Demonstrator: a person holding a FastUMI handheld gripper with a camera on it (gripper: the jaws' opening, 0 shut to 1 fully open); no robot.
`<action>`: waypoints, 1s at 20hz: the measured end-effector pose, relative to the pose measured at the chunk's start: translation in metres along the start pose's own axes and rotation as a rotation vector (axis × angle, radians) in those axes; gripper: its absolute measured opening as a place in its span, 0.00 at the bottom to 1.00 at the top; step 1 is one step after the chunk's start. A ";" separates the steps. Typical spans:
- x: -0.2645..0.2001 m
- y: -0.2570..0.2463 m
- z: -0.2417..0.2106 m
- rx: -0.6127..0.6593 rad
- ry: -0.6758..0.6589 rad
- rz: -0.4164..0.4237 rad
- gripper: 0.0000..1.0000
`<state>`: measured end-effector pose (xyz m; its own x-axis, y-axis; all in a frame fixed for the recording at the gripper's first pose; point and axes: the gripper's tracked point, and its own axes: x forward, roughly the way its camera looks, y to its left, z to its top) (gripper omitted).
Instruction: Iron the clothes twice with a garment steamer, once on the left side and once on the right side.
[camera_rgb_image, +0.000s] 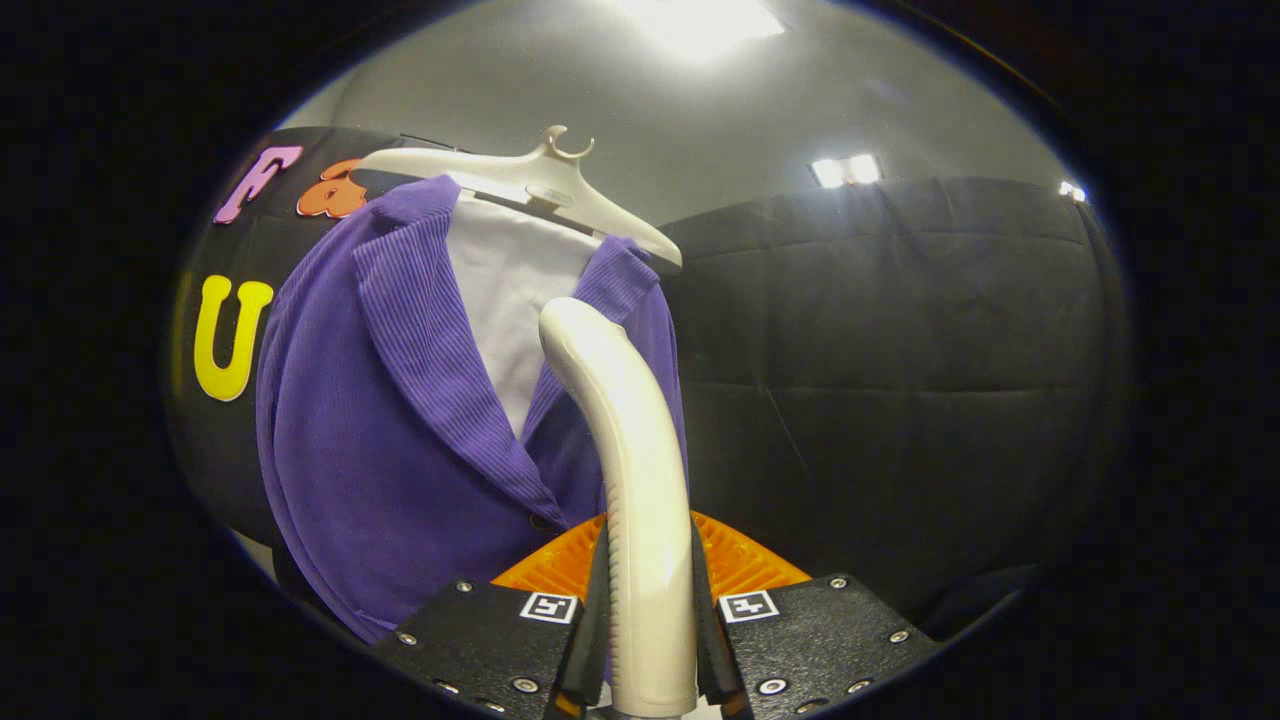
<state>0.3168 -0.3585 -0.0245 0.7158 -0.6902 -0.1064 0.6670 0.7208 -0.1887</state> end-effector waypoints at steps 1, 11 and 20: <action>0.000 0.000 -0.010 -0.002 0.013 -0.001 0.37; -0.014 0.001 -0.102 -0.047 0.155 -0.008 0.37; -0.030 0.000 -0.173 -0.070 0.253 0.000 0.37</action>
<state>0.2600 -0.3489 -0.1901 0.6353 -0.6909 -0.3450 0.6448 0.7204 -0.2554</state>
